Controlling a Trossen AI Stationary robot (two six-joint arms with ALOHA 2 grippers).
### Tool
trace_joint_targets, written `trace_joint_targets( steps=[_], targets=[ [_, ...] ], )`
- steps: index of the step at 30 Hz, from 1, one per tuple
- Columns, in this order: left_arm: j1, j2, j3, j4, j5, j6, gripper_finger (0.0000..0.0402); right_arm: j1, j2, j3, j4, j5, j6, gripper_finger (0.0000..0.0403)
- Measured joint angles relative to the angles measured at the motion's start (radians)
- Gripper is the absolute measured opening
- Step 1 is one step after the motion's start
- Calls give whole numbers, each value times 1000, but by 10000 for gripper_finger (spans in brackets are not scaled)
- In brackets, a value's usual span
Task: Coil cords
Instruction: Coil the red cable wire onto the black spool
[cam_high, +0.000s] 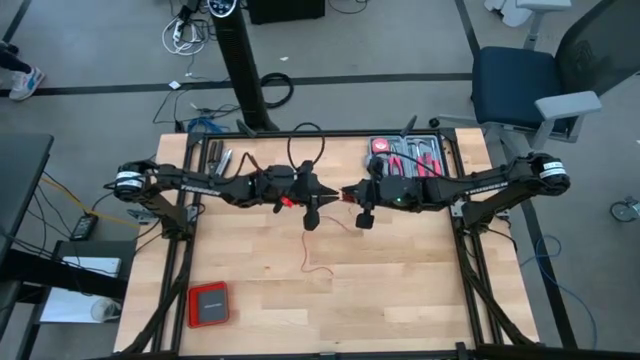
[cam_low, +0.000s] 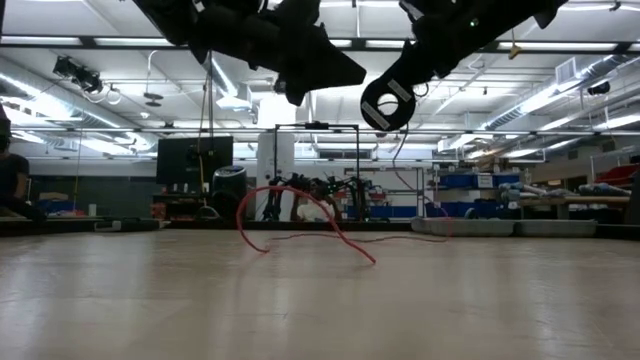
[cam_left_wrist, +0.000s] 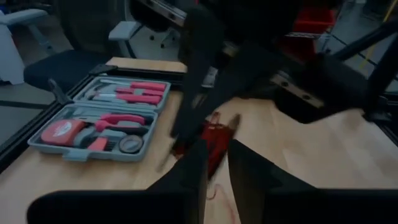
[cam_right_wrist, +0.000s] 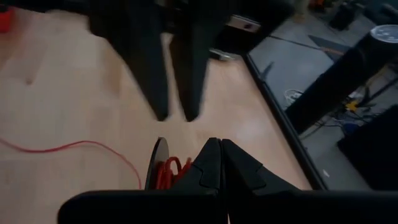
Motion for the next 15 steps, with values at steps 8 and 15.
trace_joint_targets(
  steps=[8,15],
  targets=[
    [-29,0,0,-18,6,1,62,43,-26,0,-8,-31,-62,0],
    [-31,-83,0,-109,5,54,62,45,-108,-1,-56,-126,-44,1]
  ],
)
